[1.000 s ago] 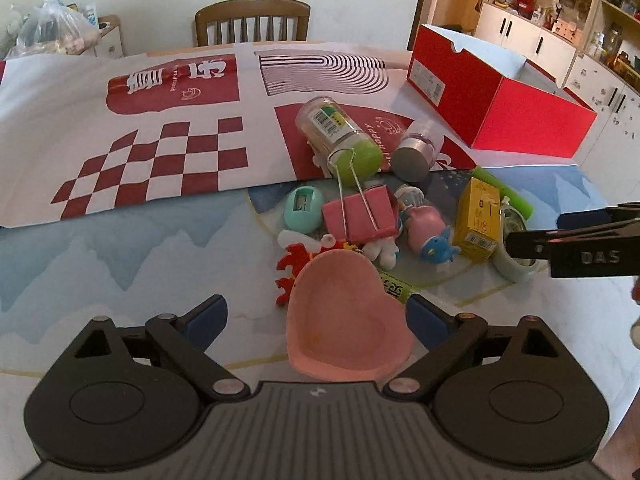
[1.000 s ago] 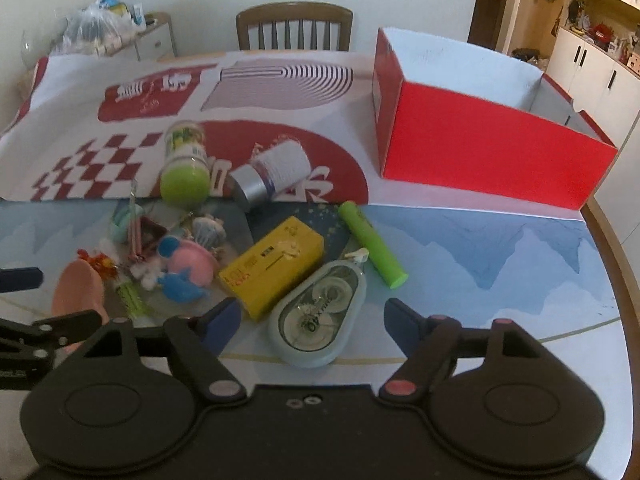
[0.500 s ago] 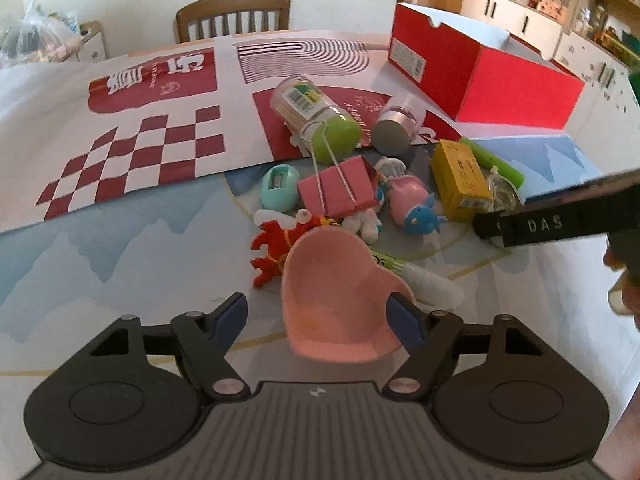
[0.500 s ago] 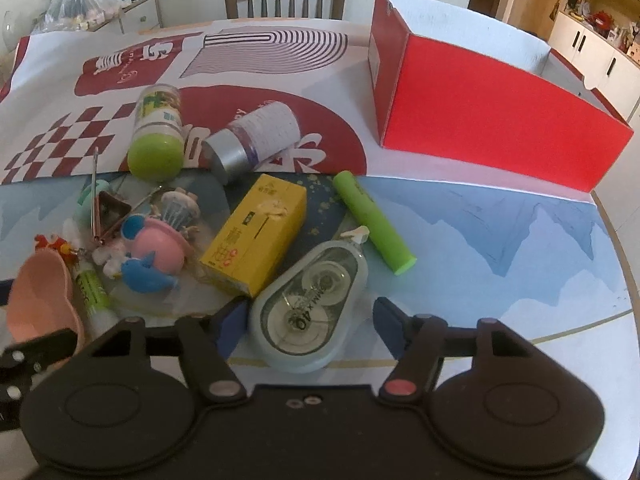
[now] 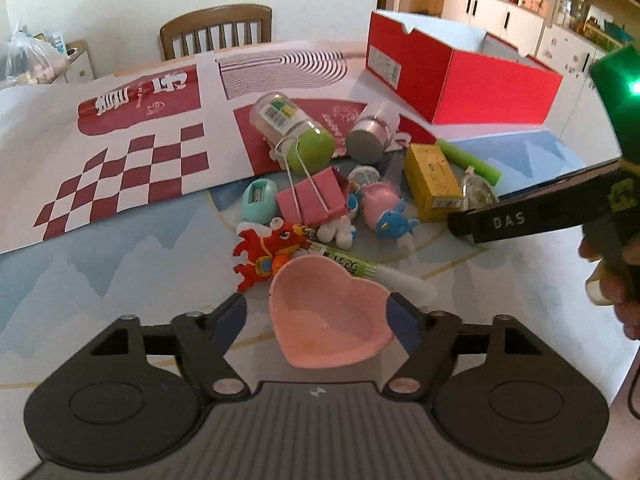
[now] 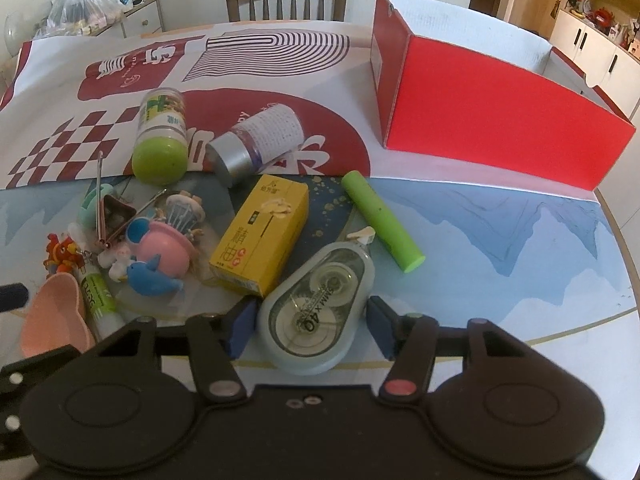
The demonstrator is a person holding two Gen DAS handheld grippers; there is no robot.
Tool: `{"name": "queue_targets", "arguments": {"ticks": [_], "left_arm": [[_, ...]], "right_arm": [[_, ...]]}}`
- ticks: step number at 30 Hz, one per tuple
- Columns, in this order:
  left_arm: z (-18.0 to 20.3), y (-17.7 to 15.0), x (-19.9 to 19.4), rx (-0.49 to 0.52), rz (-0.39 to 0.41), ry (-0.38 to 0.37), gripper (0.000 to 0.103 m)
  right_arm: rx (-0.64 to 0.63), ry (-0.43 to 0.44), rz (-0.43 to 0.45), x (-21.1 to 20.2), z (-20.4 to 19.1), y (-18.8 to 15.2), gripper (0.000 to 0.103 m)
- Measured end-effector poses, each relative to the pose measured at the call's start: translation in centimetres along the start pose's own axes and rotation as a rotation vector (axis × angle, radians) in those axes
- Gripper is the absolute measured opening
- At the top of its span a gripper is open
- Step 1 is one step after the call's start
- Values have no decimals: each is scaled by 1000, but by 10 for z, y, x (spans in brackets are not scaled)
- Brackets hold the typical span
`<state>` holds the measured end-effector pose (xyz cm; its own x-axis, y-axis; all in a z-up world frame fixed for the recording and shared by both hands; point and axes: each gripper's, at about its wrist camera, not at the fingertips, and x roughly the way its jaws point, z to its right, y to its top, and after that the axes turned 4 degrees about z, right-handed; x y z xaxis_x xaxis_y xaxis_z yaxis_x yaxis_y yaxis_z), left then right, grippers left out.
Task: Organize rigid objects
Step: 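Grasp the white correction tape with the right tool while the left tool holds the heart dish, then carry the heart dish and correction tape over the red shoebox with both tools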
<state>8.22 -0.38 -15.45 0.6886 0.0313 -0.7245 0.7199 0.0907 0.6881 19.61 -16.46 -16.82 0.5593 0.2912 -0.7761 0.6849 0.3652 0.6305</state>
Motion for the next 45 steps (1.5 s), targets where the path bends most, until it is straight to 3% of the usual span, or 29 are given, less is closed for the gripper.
{"name": "queue_targets", "arguments": {"ticks": [10, 20, 22, 29, 37, 45], "left_arm": [[7, -6, 16, 10, -50, -39, 82], [11, -6, 21, 15, -23, 6, 81], [9, -6, 20, 3, -15, 7, 74], [6, -3, 13, -17, 13, 18, 74], [5, 21, -16, -38, 71, -2, 74], [12, 73, -27, -77, 116, -42, 74]], "right_arm": [[2, 9, -4, 1, 1, 1, 60], [10, 22, 7, -1, 3, -2, 59], [5, 24, 14, -3, 4, -2, 59], [1, 39, 43, -14, 9, -4, 58], [-17, 90, 72, -44, 22, 5, 58], [-106, 116, 145, -81, 45, 41, 58]]}}
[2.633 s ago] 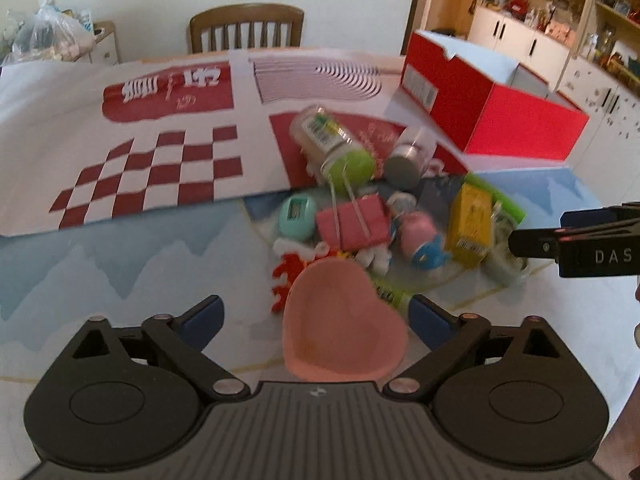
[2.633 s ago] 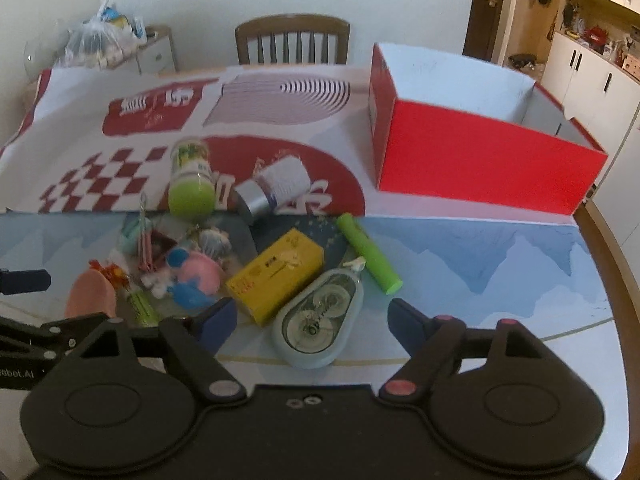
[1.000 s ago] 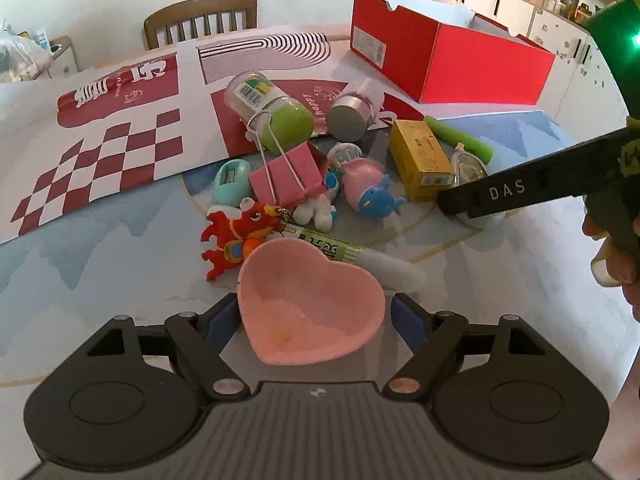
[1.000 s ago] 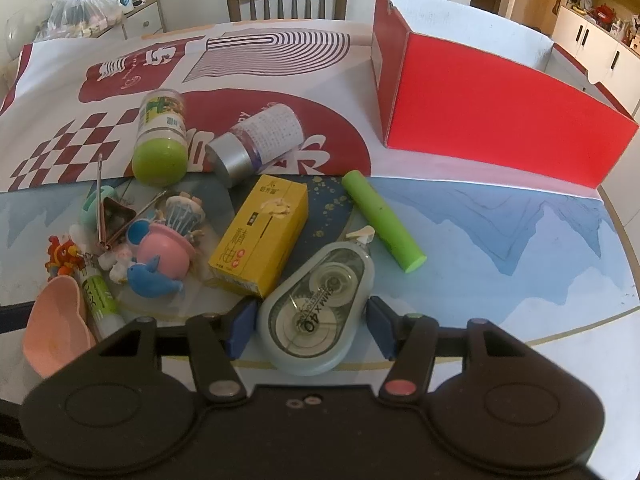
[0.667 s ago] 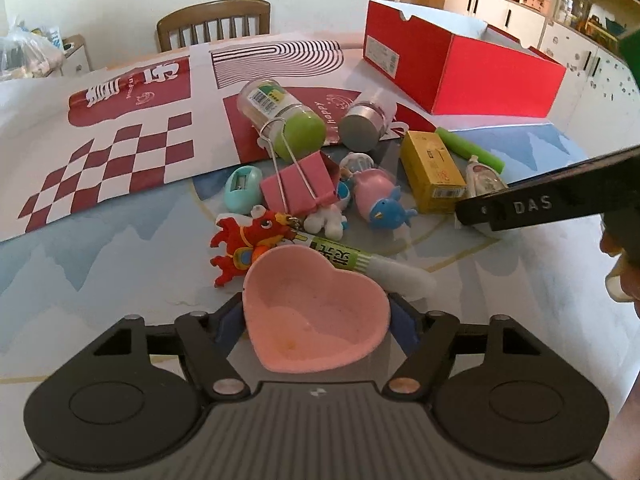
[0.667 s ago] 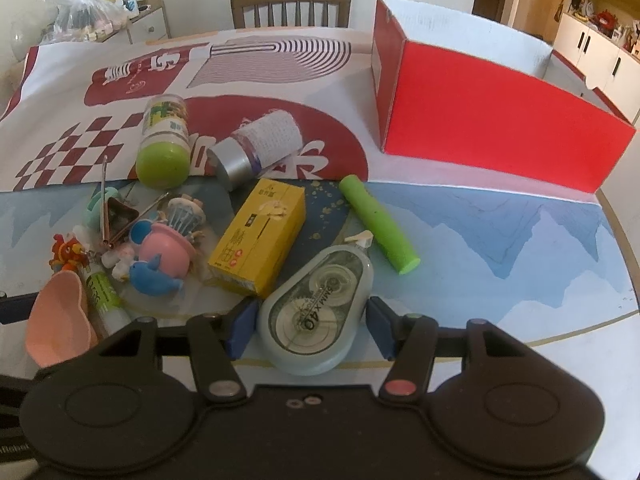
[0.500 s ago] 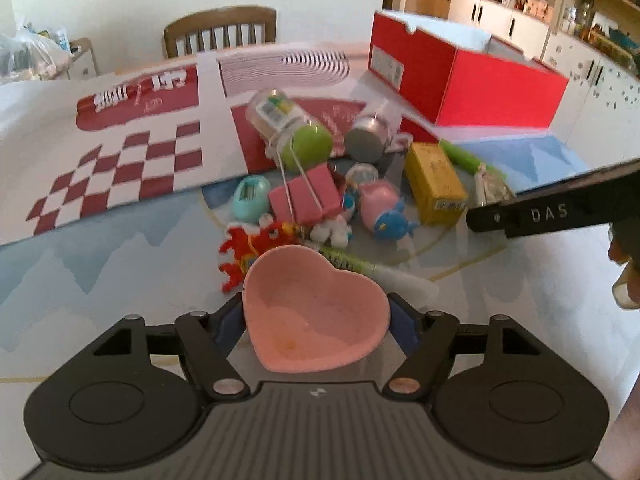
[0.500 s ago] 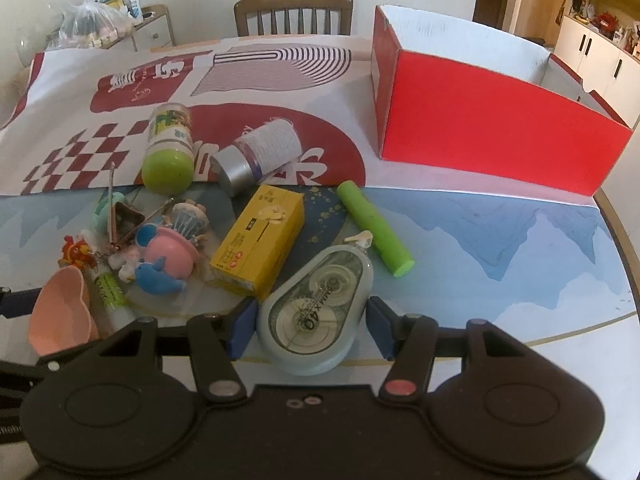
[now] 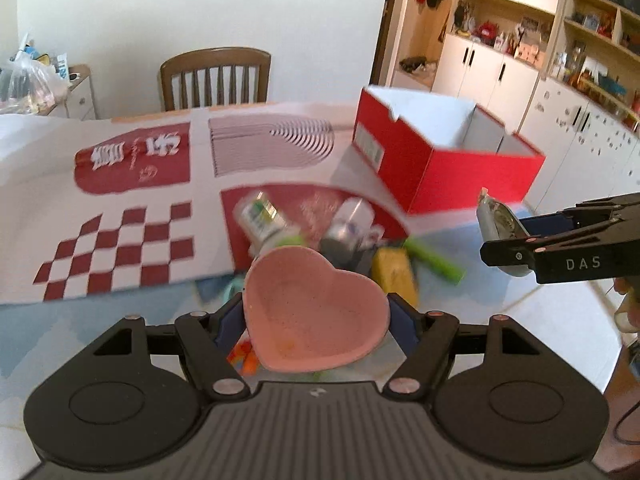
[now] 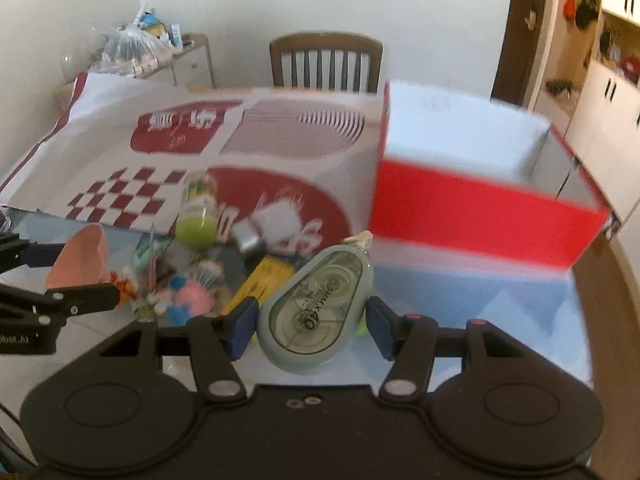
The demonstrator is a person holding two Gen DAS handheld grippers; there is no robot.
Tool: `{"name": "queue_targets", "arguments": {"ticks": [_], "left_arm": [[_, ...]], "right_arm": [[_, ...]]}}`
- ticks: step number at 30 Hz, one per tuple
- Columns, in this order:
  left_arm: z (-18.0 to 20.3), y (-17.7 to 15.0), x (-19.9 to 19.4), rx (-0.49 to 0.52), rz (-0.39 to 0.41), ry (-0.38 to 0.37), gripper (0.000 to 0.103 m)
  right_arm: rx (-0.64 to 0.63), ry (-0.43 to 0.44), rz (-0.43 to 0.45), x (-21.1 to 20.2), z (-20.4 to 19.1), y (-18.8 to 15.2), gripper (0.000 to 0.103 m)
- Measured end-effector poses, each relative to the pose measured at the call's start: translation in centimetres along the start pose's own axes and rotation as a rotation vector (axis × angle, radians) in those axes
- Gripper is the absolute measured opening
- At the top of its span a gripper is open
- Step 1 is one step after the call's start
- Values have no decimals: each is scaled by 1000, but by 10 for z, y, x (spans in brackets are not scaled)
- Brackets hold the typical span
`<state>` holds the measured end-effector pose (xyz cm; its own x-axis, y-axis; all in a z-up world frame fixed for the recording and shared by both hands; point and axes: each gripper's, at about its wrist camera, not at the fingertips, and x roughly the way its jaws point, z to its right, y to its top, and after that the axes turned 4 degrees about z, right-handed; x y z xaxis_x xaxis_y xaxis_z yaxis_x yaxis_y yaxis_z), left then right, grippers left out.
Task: Organize rigid objects
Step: 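Carry the heart dish and correction tape over the red shoebox with both tools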
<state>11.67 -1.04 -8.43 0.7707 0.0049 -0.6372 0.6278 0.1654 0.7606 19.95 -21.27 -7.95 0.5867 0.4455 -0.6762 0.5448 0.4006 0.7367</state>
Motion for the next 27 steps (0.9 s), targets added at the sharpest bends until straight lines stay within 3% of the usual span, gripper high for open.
{"name": "queue_targets", "arguments": {"ticks": [12, 19, 27], "left_arm": [[48, 87, 42, 27, 58, -54, 74], [89, 138, 90, 71, 60, -71, 74], [140, 180, 166, 94, -13, -95, 74]], "right_arm": [[-8, -63, 118, -3, 83, 64, 58], [9, -90, 100, 24, 133, 85, 58], [-4, -99, 51, 67, 179, 97, 58]]}}
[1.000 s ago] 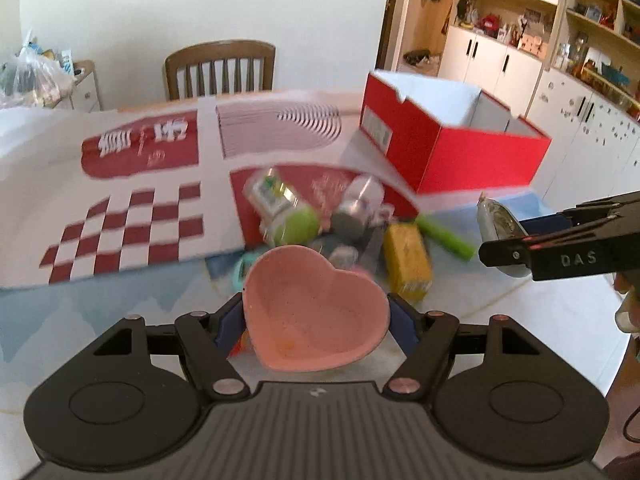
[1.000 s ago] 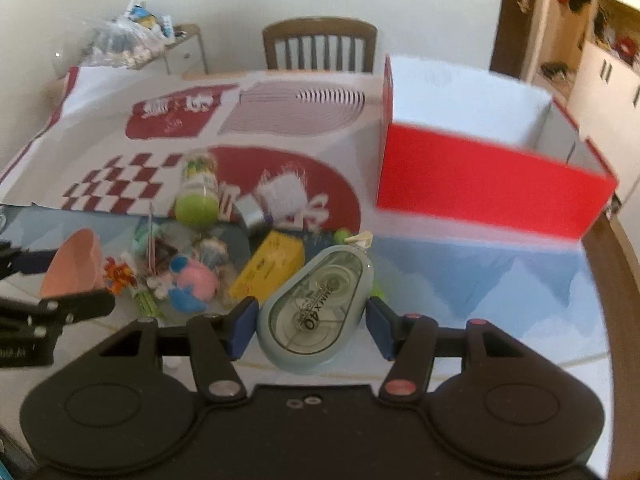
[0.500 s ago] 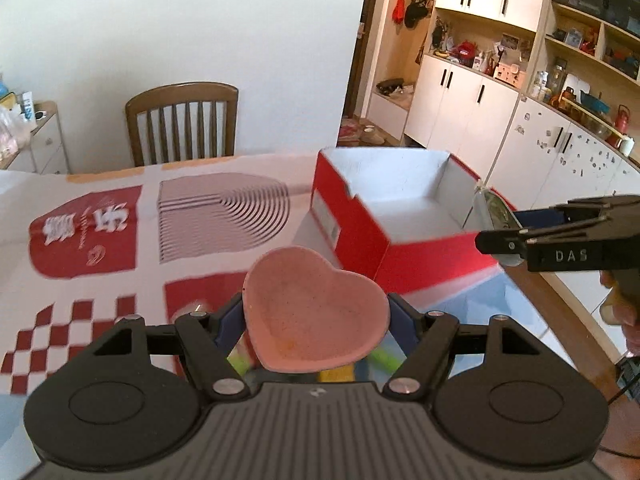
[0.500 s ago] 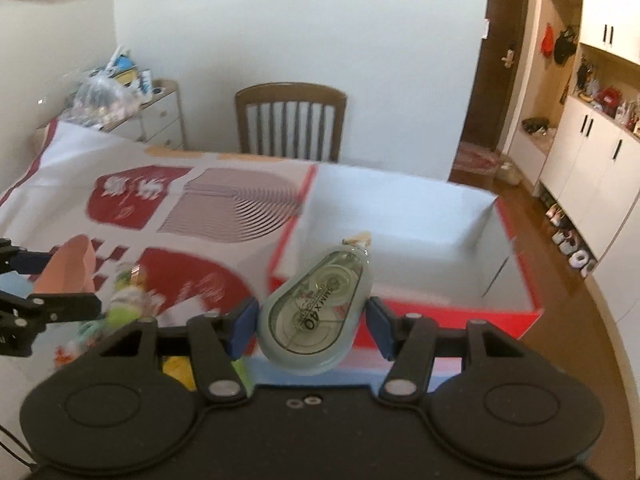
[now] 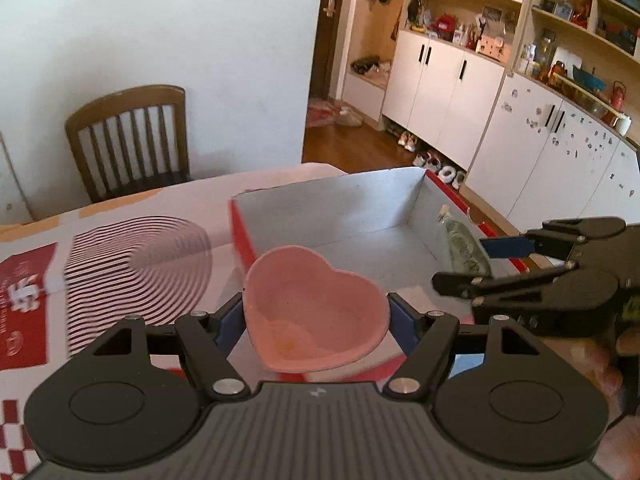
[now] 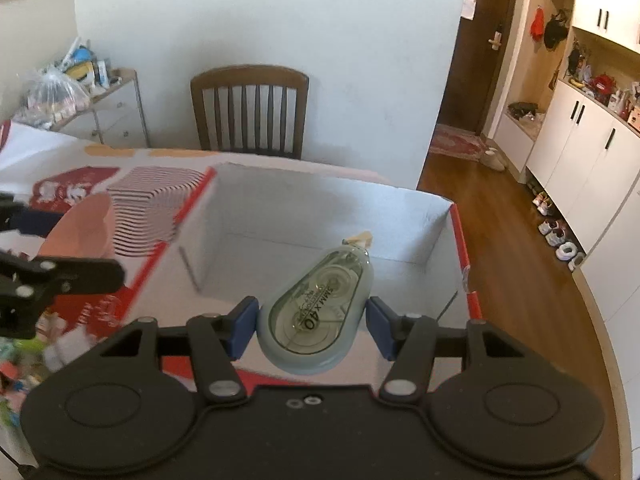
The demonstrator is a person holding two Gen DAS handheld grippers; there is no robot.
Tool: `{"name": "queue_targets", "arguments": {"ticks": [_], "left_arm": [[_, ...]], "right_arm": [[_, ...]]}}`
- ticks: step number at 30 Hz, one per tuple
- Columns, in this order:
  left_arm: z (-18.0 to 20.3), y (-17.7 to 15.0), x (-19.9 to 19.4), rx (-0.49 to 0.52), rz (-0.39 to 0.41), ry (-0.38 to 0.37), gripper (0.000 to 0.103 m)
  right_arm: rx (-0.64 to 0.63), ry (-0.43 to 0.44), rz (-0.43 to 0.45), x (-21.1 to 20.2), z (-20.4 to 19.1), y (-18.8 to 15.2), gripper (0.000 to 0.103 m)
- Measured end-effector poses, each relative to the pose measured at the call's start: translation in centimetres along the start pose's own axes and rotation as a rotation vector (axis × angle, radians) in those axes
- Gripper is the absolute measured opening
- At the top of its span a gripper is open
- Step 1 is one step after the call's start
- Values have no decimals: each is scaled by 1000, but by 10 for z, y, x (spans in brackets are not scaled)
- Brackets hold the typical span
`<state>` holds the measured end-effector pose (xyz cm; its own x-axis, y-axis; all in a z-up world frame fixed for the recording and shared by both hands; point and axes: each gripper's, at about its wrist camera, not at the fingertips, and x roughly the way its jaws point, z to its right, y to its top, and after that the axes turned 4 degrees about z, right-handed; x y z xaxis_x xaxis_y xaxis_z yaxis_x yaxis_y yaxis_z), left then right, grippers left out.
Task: Organize rigid objects
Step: 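Carry the heart dish and correction tape over the red shoebox with both tools, then lower both items into the shoebox and open both tools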
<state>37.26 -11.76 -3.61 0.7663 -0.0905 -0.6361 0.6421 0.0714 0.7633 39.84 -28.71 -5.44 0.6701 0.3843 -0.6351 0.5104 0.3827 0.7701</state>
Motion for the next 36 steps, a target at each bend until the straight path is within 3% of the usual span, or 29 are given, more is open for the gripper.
{"name": "queue_targets", "arguments": {"ticks": [7, 17, 19, 21, 26, 31, 36], "left_arm": [[25, 21, 67, 29, -82, 10, 74], [26, 26, 157, -34, -292, 15, 74], [31, 29, 167, 9, -299, 43, 74], [31, 29, 180, 0, -341, 8, 74], [32, 25, 201, 16, -405, 4, 74], [22, 24, 226, -32, -514, 7, 74], [11, 24, 236, -62, -559, -3, 74]], "right_arm": [[-18, 24, -71, 41, 22, -1, 58], [-78, 58, -258, 93, 22, -8, 58], [-47, 61, -300, 100, 25, -9, 58], [-27, 60, -327, 105, 27, -10, 58], [-17, 64, -355, 107, 26, -10, 58], [-27, 54, -386, 110, 25, -12, 58], [-19, 59, -399, 111, 25, -14, 59]]}}
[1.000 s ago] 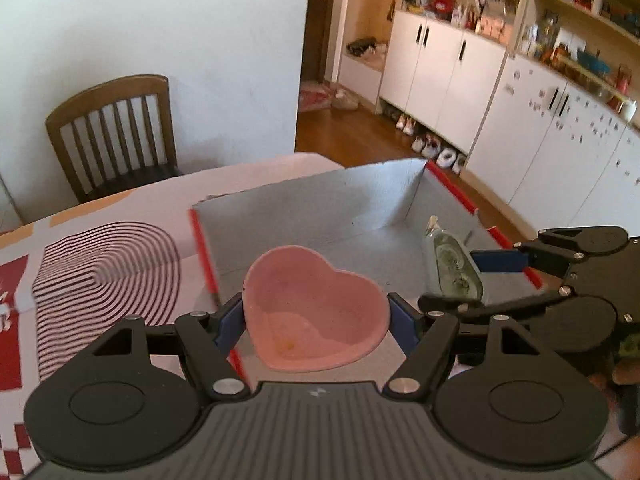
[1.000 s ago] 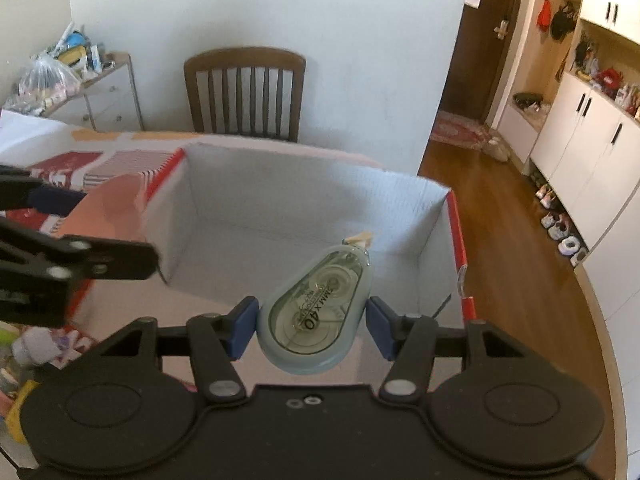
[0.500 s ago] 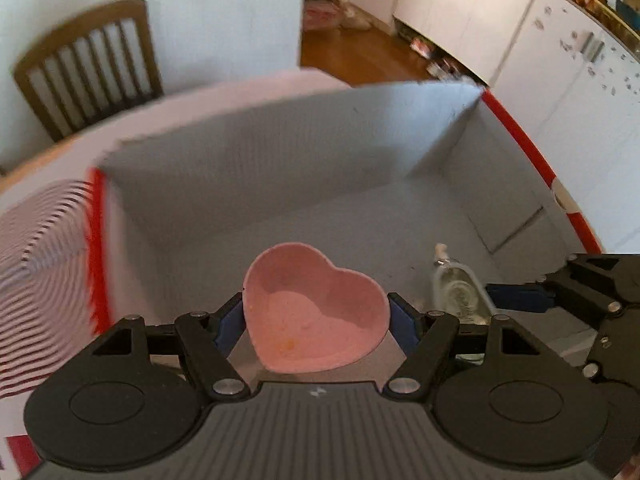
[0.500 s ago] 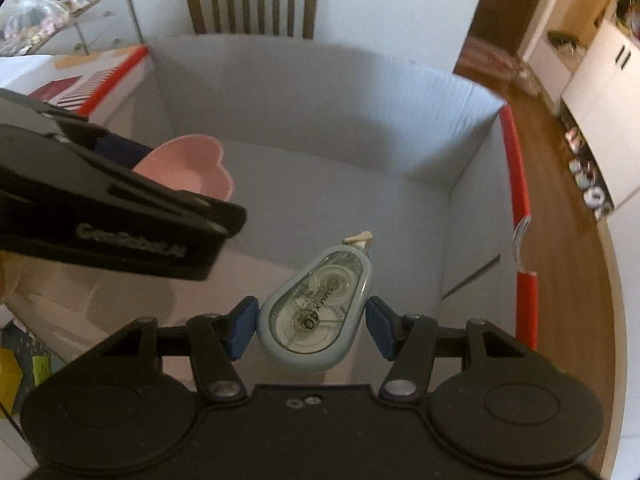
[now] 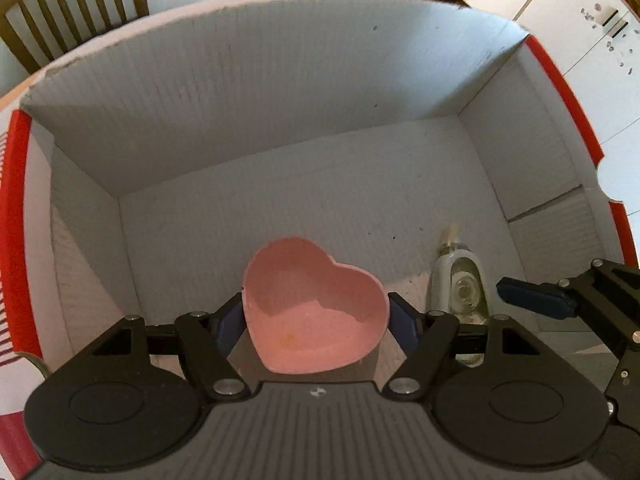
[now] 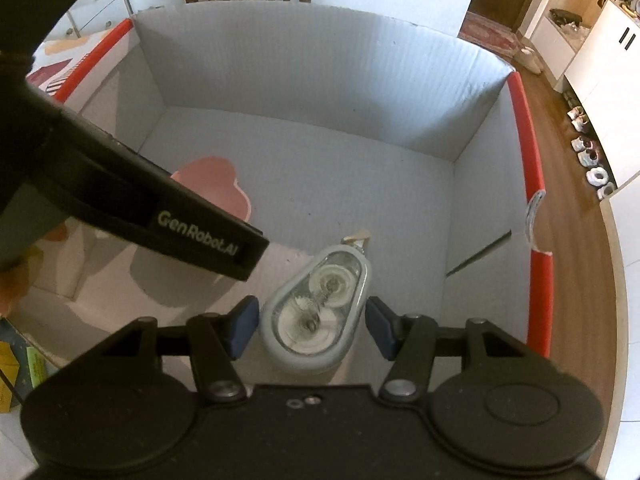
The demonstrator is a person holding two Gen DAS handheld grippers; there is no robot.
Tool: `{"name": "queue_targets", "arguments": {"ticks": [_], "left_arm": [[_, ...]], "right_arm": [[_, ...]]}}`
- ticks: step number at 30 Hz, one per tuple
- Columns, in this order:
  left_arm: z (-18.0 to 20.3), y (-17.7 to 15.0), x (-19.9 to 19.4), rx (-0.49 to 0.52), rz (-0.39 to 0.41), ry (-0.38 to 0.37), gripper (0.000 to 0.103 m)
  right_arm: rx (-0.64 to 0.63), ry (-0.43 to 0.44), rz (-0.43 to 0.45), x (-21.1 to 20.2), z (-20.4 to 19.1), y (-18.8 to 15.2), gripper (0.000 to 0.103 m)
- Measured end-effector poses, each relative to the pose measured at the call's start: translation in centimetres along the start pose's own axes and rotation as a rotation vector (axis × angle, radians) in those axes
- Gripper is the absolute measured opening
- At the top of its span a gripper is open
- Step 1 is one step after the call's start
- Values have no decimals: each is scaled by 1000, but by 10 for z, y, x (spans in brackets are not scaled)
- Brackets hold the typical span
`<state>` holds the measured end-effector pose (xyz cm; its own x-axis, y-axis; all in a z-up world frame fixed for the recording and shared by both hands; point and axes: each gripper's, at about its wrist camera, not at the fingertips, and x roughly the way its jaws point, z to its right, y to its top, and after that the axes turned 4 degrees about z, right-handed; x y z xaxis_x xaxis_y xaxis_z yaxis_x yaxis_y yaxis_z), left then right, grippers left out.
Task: Organize rigid objects
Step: 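Lower both items into the shoebox and open both tools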
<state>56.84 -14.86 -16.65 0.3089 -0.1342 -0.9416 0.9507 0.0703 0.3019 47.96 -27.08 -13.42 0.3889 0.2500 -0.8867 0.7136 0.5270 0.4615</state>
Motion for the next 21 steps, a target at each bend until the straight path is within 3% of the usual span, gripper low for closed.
{"name": "queue_targets", "arguments": {"ticks": [6, 11, 21], "left_arm": [[-7, 3, -7, -12, 19, 18, 74], [-2, -5, -29, -8, 94, -3, 74], [-3, -24, -83, -33, 245, -33, 74]], "right_arm": [[23, 11, 25, -6, 4, -1, 65], [30, 35, 73, -22, 14, -6, 73], [60, 27, 170, -62, 26, -17, 73]]}}
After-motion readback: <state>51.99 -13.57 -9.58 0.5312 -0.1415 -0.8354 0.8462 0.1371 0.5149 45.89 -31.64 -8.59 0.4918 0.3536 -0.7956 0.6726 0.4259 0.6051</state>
